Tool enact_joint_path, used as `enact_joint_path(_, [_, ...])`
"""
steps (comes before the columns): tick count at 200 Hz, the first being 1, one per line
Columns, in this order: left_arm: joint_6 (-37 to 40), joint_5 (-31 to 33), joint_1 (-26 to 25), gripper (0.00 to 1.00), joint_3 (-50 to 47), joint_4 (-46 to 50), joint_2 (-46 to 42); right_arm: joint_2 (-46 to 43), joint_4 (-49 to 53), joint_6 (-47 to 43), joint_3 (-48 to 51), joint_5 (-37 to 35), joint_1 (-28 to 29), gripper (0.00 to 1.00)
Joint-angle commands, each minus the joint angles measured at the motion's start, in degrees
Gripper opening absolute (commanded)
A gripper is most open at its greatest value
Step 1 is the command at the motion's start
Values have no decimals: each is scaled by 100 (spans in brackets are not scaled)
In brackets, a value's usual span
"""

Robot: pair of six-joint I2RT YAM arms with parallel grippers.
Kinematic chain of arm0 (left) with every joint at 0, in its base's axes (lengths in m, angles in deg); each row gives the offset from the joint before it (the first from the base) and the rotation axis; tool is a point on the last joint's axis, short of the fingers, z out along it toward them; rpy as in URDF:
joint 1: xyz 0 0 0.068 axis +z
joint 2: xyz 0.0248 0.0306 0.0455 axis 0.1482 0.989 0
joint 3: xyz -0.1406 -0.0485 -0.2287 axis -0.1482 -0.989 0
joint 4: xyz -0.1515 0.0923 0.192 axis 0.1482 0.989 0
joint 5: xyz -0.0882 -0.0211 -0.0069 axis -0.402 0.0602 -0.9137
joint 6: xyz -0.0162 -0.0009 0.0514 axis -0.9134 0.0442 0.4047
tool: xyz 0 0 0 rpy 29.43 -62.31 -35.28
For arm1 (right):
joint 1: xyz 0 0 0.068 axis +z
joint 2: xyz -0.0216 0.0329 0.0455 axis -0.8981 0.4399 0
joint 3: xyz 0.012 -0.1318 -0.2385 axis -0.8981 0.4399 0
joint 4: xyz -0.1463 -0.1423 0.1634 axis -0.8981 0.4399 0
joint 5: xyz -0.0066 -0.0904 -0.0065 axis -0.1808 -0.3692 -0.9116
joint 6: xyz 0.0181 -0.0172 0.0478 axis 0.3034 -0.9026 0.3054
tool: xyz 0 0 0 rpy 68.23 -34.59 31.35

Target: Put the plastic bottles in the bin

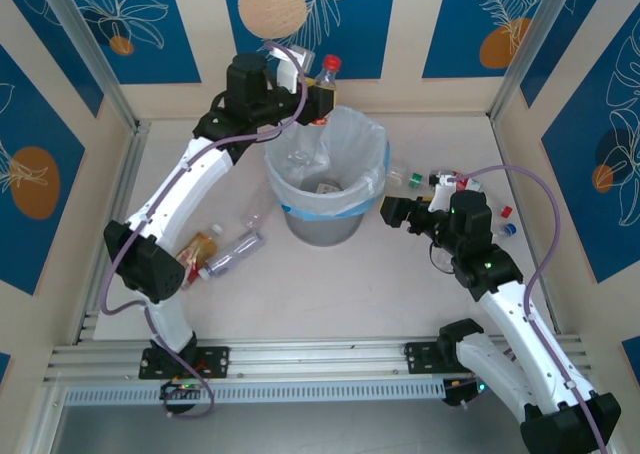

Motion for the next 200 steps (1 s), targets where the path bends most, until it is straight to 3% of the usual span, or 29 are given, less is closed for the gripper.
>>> enact_joint_path(1, [86,-82,-72,53,-242,-95,236,40,-140,30,13,-58,30,100])
enact_joint_path(83, [404,69,-305,57,-1416,-973,380,85,-54,23,-22,-152,29,100])
enact_joint_path(115, [675,338,-362,59,-1354,-672,579,94,-52,-8,-41,-190,27,99])
enact_joint_path(155, [742,430,-376,74,-1175,-527,729,125,-67,-5,-37,-214,28,100])
enact_joint_path(200, [761,458,-399,74,-886,-327,876,138,-61,-5,-54,-240,41,100])
